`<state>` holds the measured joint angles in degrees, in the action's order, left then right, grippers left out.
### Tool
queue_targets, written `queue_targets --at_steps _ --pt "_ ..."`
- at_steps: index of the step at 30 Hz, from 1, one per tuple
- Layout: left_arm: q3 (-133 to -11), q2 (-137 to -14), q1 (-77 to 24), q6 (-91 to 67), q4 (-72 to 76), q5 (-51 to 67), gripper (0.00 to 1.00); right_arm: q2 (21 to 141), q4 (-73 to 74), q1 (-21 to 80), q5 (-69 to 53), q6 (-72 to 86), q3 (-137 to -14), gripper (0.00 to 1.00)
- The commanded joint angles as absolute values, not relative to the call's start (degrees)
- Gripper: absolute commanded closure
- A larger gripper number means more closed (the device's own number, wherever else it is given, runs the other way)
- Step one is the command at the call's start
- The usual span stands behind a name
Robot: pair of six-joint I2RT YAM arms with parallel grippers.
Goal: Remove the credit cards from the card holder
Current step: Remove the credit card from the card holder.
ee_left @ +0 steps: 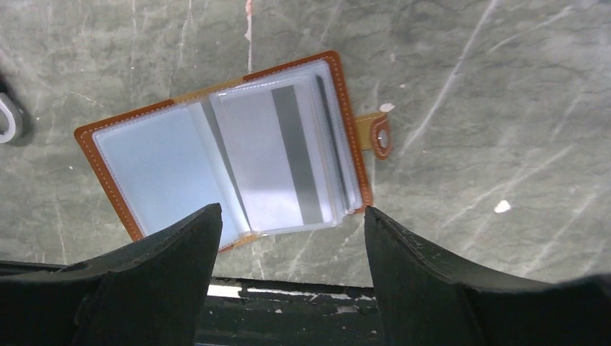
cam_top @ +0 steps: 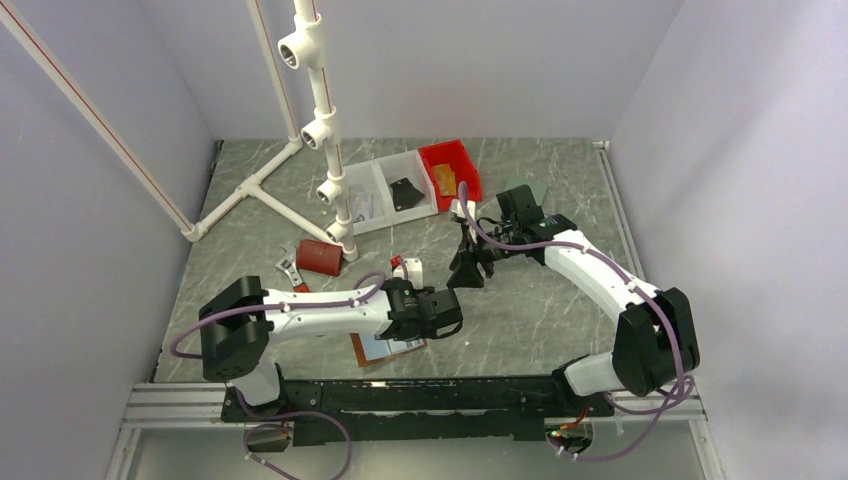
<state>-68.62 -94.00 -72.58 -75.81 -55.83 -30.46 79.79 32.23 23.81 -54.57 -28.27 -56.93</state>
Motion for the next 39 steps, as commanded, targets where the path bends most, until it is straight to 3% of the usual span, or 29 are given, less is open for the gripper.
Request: queue_targets --at_steps 1,9,39 --pt "-64.65 -91.59 -72.57 -79.11 -51.26 -32.3 0.25 78.84 31.57 23.64 -56.5 -29.18 -58.96 0.44" --pt "-58.06 -89.82 -70.14 -79.37 -43.2 -28.64 0.33 79.87 32.08 23.64 -56.5 -29.64 -59.24 0.44" --pt "-54.73 -92.07 -68.38 -82.9 -42.88 -25.35 0.33 81.89 33.75 23.64 -57.13 -30.72 -59.94 0.45"
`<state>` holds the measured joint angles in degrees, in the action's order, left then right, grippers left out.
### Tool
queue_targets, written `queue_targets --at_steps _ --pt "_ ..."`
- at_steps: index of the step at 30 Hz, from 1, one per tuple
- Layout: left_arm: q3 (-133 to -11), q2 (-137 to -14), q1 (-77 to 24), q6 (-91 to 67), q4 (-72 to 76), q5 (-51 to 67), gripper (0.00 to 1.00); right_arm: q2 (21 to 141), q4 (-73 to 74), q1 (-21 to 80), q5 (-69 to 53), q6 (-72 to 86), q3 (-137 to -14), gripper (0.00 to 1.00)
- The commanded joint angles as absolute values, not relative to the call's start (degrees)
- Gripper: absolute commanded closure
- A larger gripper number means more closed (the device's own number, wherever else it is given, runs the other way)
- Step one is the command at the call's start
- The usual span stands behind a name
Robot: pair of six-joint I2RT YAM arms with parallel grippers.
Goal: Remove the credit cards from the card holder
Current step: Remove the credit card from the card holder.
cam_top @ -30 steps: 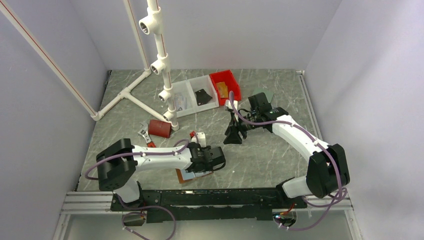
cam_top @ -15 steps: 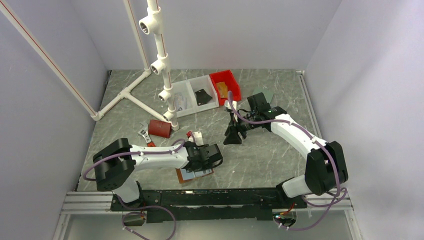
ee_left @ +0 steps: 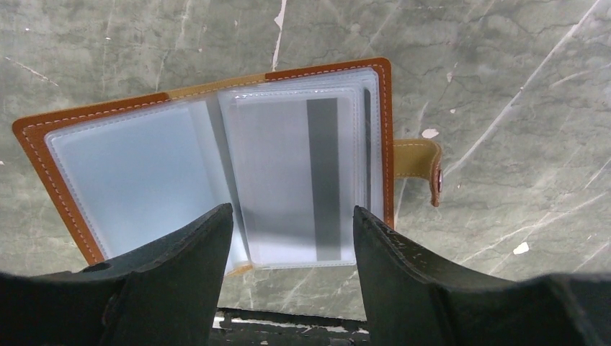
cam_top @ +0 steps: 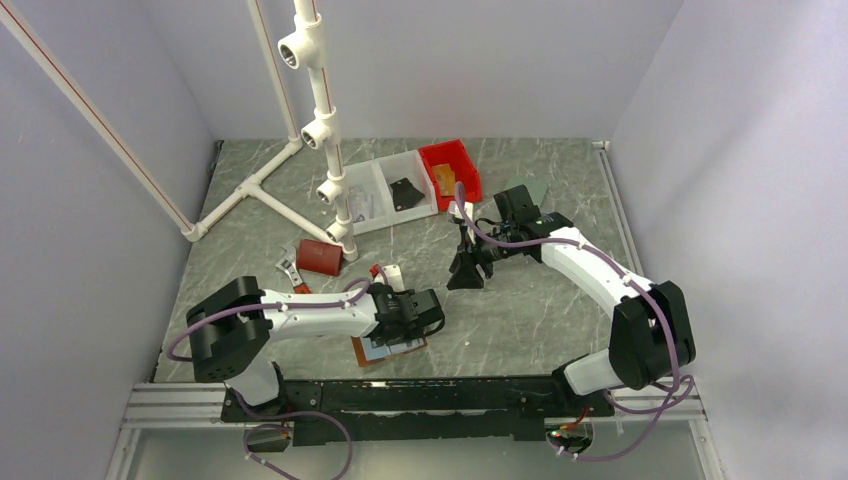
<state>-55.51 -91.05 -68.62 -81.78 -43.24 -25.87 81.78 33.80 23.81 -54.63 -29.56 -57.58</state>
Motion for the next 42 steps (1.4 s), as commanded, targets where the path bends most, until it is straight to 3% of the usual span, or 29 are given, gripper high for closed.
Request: queue_targets --at_steps 1,6,18,24,28,31,36,42 --pt "-54.68 -92.23 -68.38 -82.88 -42.67 -25.26 0.33 81.83 33.8 23.64 -57.13 -30.68 -59.94 0.45" --pt "-54.11 -92.33 -68.2 -83.42 -42.82 -25.08 0.34 81.96 33.84 23.64 -57.22 -30.76 -59.94 0.45" --pt "-52.69 -88.88 -68.07 -83.33 -43.33 -25.25 0.48 82.68 34.87 23.7 -57.57 -31.27 -60.3 0.46" --pt "-48.05 -83.75 -67.87 -81.81 -37.51 -23.91 0.58 82.97 35.19 23.73 -57.74 -31.33 -60.47 0.46" --pt "-44.07 -81.19 -67.17 -81.23 -33.32 -22.62 0.59 83.12 35.24 23.73 -57.82 -31.38 -60.42 0.46" --pt "-42.32 -79.91 -66.81 -79.51 -30.14 -21.53 0.56 83.4 35.2 23.73 -57.91 -31.33 -60.36 0.47" --pt "-42.71 -79.5 -66.54 -76.8 -27.73 -21.05 0.4 84.47 36.17 24.14 -57.84 -31.72 -60.86 0.47" --pt "-49.15 -86.07 -66.42 -79.67 -36.26 -22.49 0.35 84.55 36.3 24.35 -57.74 -31.84 -60.91 0.47"
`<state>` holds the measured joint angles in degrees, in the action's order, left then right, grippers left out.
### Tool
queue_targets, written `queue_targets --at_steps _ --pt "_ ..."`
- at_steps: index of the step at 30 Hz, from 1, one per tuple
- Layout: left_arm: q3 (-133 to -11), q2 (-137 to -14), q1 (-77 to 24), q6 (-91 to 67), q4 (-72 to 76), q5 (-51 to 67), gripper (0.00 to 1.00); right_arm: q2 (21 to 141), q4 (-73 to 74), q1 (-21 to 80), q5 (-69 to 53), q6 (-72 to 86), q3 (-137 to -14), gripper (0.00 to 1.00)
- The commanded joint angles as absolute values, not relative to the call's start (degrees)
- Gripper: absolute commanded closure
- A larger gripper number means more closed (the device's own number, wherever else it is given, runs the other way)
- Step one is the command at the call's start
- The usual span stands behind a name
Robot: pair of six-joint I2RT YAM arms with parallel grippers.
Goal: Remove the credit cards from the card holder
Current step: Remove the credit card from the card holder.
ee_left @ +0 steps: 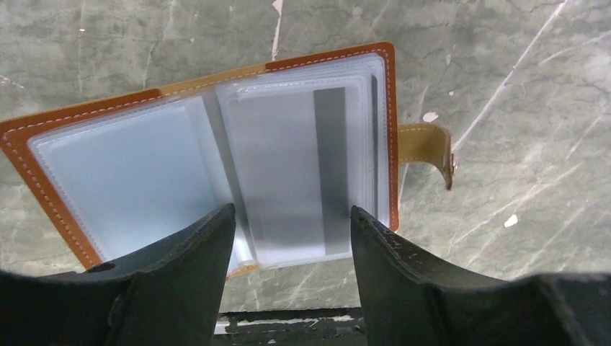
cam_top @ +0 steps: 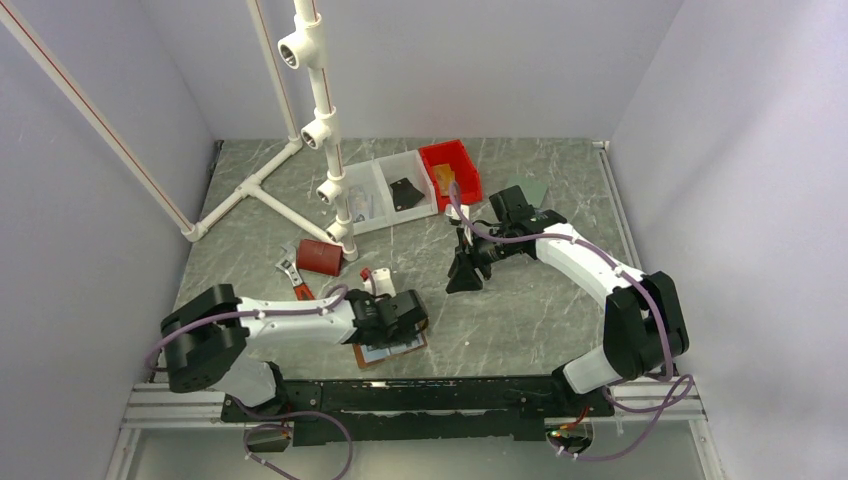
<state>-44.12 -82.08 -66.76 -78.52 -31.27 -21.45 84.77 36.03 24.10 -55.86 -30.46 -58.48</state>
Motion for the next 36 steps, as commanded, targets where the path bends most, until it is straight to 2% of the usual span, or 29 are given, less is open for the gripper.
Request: queue_targets --at_steps 1,7,16,26,30,36 --pt "-50.74 -87.39 -66.37 -80.05 -37.69 -22.58 0.35 84.7 36.42 24.37 -57.74 -31.94 -60.97 0.47" --pt "-55.7 -93.51 -66.2 -80.79 -44.01 -22.2 0.34 85.18 37.44 24.43 -57.85 -32.38 -61.49 0.48" --pt "-54.37 -93.24 -66.09 -81.72 -43.84 -22.07 0.36 85.6 38.21 24.42 -57.92 -32.61 -61.96 0.48" --pt "-51.98 -92.37 -65.67 -81.84 -42.38 -21.07 0.56 85.82 38.42 24.57 -57.85 -32.65 -61.94 0.48" --pt "-49.77 -89.4 -65.41 -81.28 -40.12 -20.9 0.66 86.61 39.34 24.9 -57.62 -33.13 -62.44 0.49" --pt "-44.07 -82.86 -64.68 -79.5 -33.25 -19.65 0.75 87.1 39.81 25.71 -57.28 -33.65 -62.49 0.49"
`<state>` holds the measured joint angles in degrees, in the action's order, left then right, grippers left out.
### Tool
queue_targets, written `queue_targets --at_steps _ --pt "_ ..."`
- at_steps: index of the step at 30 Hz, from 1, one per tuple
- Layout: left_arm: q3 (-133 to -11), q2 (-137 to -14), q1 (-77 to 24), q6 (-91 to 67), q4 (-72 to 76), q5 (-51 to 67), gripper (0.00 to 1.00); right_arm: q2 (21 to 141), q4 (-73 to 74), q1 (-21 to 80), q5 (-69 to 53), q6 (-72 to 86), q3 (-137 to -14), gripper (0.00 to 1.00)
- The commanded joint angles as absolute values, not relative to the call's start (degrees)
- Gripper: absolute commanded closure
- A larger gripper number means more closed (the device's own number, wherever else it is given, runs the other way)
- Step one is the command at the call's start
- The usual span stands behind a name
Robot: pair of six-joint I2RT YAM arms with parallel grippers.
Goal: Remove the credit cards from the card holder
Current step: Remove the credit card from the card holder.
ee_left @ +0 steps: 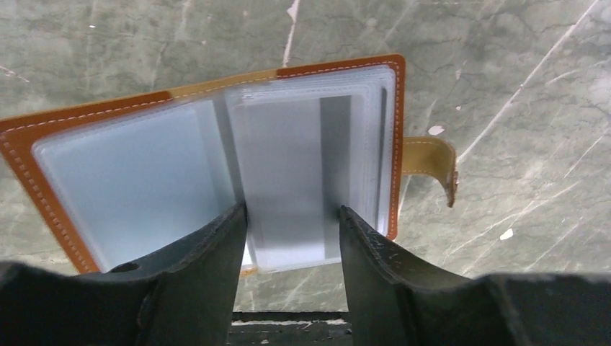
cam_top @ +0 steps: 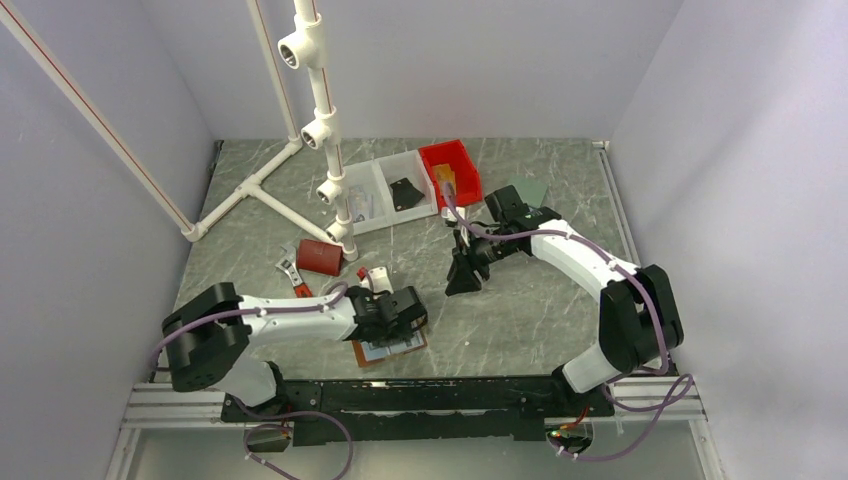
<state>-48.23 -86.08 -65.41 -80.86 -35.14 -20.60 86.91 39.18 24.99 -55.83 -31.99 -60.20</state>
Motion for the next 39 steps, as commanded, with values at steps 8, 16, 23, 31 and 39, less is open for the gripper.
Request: queue_targets --at_steps 8,16,23,31,39 --pt "-37.44 -76.32 -63.06 -78.28 -27.19 -18.04 0.84 88.54 39.53 28.23 -57.48 -33.5 -62.11 0.49" --pt "-34.18 -73.79 -62.23 -76.64 -23.92 -17.55 0.9 92.27 36.17 34.12 -56.37 -30.17 -61.43 0.61" --pt "-31.44 -73.76 -61.64 -77.54 -22.14 -17.29 0.95 96.56 33.0 38.33 -54.88 -25.65 -61.95 0.81" --pt "-29.36 -73.2 -61.52 -76.64 -18.46 -16.62 0.98 102.0 28.38 40.25 -54.46 -17.83 -62.73 0.93" --pt "-28.28 -75.12 -61.46 -75.99 -13.94 -14.98 0.98 105.75 25.55 40.25 -55.79 -12.57 -62.96 0.84"
